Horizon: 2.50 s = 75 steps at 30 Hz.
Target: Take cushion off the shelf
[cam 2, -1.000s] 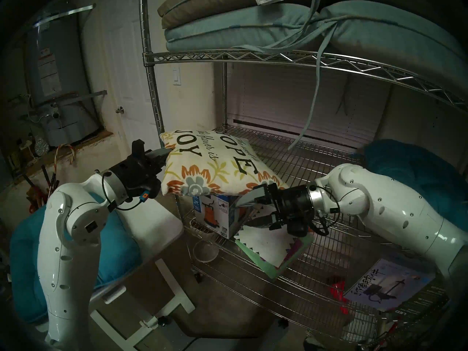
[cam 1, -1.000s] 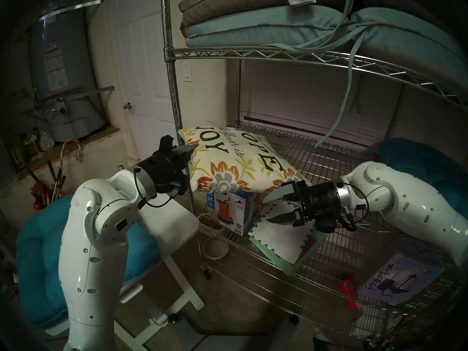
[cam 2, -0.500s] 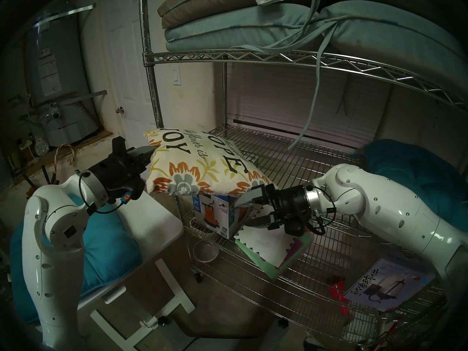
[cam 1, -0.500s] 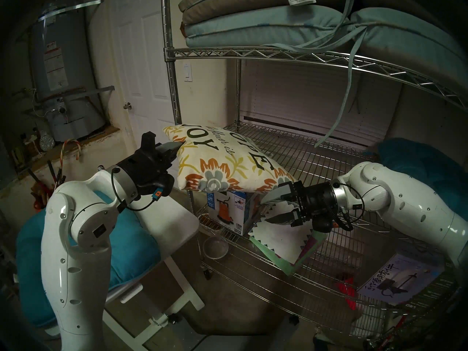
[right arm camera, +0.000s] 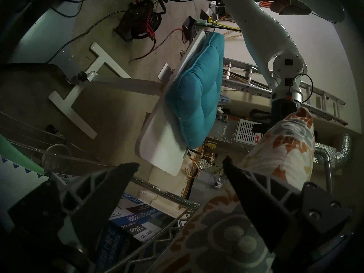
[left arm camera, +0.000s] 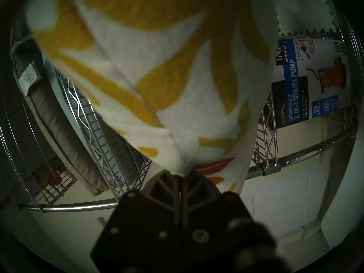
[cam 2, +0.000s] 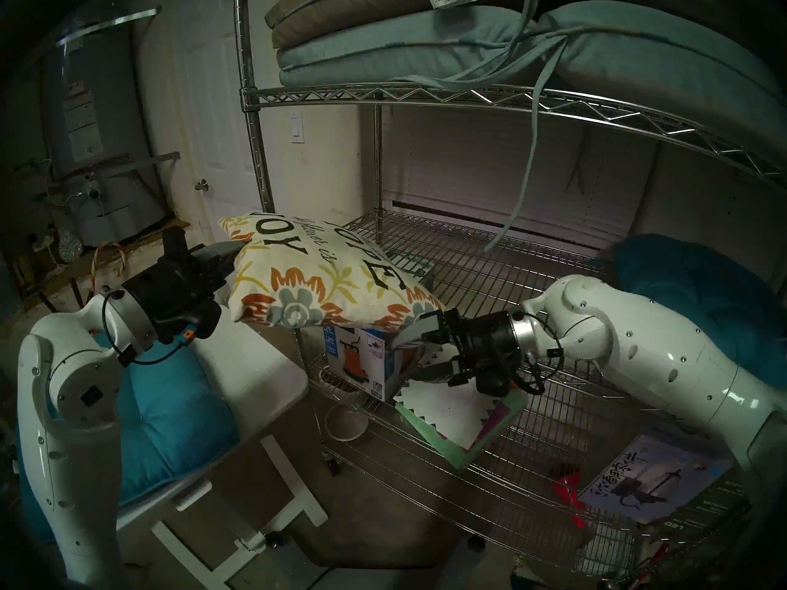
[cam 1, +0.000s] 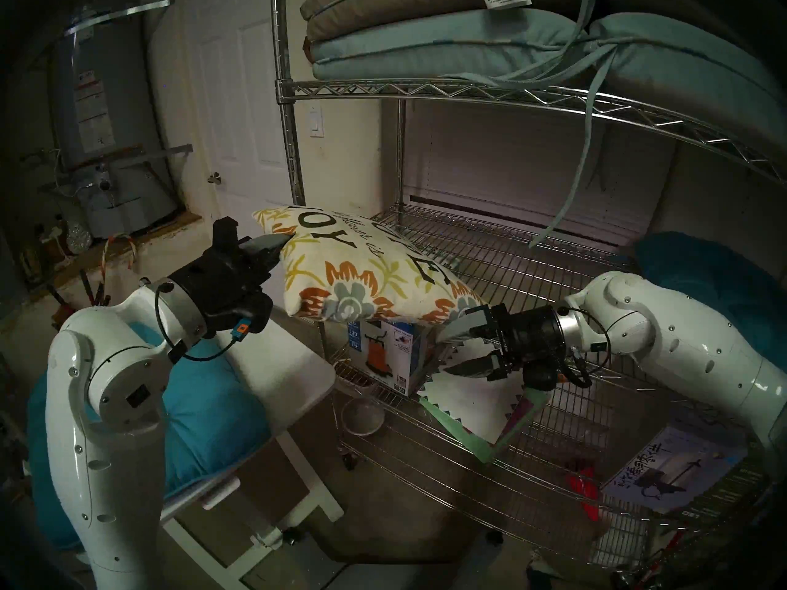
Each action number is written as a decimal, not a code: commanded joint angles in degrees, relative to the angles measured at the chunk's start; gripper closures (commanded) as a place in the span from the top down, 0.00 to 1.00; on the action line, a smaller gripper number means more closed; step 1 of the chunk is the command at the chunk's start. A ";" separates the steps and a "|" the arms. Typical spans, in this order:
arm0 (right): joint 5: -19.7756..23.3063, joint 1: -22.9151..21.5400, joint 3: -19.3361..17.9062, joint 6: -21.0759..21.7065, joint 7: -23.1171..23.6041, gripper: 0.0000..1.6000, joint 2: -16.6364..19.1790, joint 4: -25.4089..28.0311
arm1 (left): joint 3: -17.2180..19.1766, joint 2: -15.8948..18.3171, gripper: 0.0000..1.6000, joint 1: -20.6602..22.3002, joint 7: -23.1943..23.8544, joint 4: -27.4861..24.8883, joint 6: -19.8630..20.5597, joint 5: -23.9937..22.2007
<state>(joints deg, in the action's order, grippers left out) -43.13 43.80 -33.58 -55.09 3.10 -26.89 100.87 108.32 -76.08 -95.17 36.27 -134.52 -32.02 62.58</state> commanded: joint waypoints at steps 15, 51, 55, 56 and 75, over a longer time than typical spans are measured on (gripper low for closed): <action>0.55 -1.20 -0.09 0.09 -0.31 1.00 0.01 0.17 | 10.16 1.44 0.00 0.56 1.19 -0.68 -1.41 -6.91; 0.59 -1.52 0.30 0.09 -0.44 1.00 0.09 0.15 | 16.15 1.37 0.00 1.15 4.46 -2.53 -0.75 -11.20; 0.59 -1.55 0.34 0.09 -0.45 1.00 0.09 0.15 | 17.78 1.11 0.00 0.25 4.80 -2.75 -0.95 -11.90; 0.59 -1.57 0.35 0.09 -0.46 1.00 0.09 0.15 | 18.27 1.02 0.00 -0.05 4.87 -2.76 -1.04 -12.12; 0.59 -1.67 0.50 0.09 -0.52 1.00 0.14 0.18 | 25.39 0.53 0.00 -1.95 5.37 -3.08 -2.02 -15.30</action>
<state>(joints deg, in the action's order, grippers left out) -43.05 43.03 -32.75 -55.09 3.02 -26.92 100.87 131.32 -75.85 -97.58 41.95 -136.07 -34.11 48.91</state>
